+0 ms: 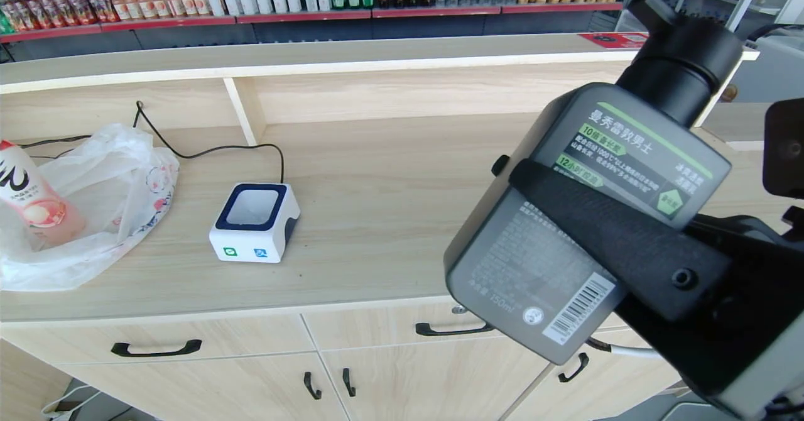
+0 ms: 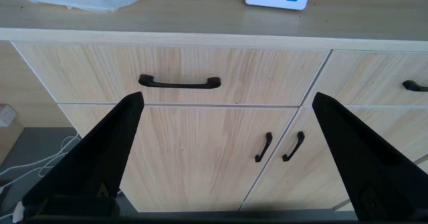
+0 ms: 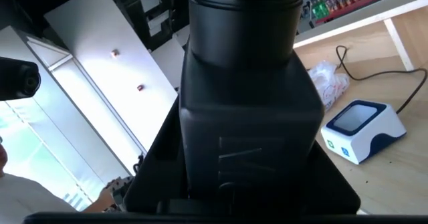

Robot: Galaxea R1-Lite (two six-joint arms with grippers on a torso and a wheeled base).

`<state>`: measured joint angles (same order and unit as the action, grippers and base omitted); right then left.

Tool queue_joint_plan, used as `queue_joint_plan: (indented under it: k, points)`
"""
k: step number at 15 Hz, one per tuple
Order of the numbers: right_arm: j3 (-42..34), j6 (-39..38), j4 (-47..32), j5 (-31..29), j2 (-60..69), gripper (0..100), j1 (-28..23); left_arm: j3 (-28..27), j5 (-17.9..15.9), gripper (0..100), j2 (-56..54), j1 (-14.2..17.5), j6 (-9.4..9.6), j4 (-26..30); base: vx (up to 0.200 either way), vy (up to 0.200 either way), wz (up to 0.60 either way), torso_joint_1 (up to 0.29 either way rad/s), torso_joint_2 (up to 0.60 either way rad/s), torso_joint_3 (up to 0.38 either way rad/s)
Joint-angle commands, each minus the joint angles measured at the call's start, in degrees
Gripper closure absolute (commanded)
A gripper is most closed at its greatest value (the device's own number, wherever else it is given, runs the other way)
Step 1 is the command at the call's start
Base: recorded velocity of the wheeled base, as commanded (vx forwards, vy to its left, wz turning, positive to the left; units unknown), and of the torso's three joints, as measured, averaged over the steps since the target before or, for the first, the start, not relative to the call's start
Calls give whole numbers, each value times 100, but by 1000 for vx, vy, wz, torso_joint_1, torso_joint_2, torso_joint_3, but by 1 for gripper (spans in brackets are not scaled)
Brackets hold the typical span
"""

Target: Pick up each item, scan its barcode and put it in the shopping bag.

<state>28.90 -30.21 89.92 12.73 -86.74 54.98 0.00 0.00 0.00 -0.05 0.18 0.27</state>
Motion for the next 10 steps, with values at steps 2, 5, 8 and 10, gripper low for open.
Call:
queue_joint_plan:
  k: [2,5,8,10]
  points:
    - [10,103,8,-16,-10,100,-5,0,0,0,0,-4,-1,8,0,0,0,0,0,0]
    - [10,393,8,-77,-80,100,-5,0,0,0,0,-4,-1,0,0,0,0,0,0,0]
    - [-122,595,8,-104,-203,100,-5,0,0,0,0,-4,-1,0,0,0,0,0,0,0]
    - [-139,1131,8,-113,-353,100,-5,0,0,0,0,-4,-1,8,0,0,0,0,0,0]
